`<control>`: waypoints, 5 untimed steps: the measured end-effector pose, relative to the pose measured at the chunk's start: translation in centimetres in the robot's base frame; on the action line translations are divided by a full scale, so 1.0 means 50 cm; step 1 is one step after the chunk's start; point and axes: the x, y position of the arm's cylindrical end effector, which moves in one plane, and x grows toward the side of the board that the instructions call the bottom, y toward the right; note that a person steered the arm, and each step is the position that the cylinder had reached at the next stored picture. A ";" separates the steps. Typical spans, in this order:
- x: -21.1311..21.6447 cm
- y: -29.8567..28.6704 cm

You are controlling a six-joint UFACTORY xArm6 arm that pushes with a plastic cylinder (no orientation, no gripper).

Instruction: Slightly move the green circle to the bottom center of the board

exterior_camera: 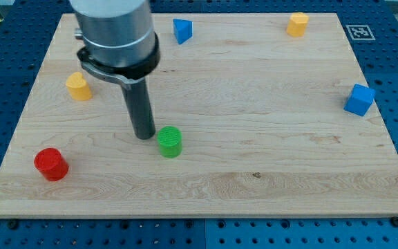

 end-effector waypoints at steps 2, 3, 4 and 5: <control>0.032 0.064; 0.015 0.061; 0.039 0.095; 0.075 0.117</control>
